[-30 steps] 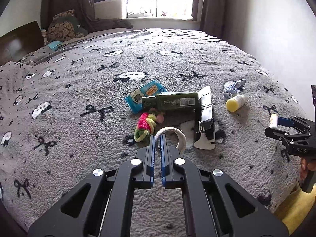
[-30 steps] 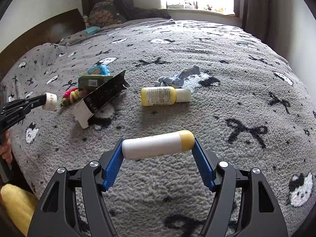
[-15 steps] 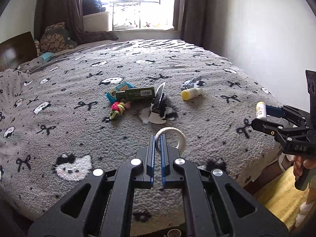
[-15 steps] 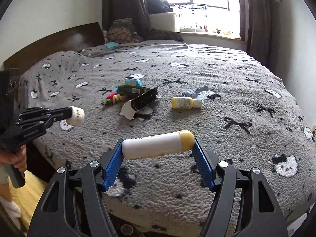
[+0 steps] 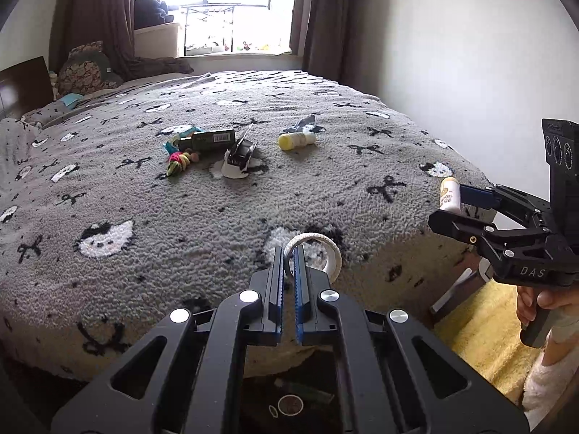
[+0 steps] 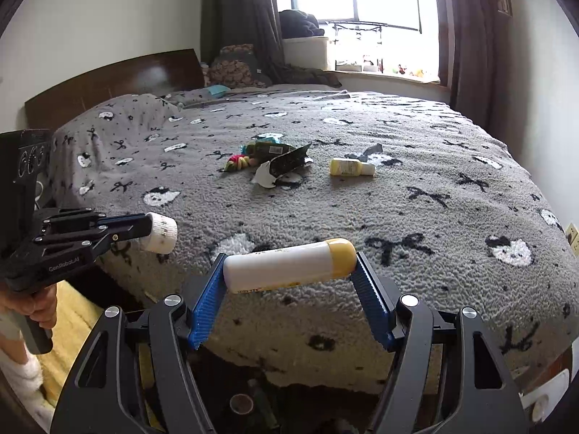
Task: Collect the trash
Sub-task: 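Carry the tape roll and white bottle down beside the bed to the bin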
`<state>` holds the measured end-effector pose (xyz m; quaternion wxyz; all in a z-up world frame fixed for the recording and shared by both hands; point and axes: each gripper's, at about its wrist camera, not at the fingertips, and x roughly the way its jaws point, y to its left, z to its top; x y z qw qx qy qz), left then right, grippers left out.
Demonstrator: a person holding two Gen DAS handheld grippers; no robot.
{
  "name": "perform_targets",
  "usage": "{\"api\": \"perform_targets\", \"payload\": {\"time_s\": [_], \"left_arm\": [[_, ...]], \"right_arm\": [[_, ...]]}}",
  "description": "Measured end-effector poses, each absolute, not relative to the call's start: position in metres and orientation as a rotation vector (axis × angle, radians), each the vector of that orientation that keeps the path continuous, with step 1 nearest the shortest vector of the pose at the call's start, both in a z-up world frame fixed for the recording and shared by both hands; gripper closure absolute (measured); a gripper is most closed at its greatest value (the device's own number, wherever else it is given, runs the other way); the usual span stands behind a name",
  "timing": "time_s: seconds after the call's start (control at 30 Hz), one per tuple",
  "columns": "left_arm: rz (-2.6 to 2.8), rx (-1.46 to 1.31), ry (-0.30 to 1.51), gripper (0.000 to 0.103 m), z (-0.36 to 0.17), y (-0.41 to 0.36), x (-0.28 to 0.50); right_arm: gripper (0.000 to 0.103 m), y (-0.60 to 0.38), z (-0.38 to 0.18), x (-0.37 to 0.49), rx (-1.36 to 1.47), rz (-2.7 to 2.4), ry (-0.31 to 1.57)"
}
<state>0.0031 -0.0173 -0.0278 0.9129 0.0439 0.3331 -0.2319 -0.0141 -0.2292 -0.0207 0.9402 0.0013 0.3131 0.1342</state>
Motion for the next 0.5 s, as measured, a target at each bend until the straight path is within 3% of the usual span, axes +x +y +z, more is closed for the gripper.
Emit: {"api": "perform_targets", "payload": {"time_s": [0.5], "left_arm": [[-0.494, 0.049, 0.896, 0.099, -0.114, -0.013, -0.033]], "right_arm": [[0.034, -0.219, -0.085, -0.045, 0.057, 0.294, 0.785]]}}
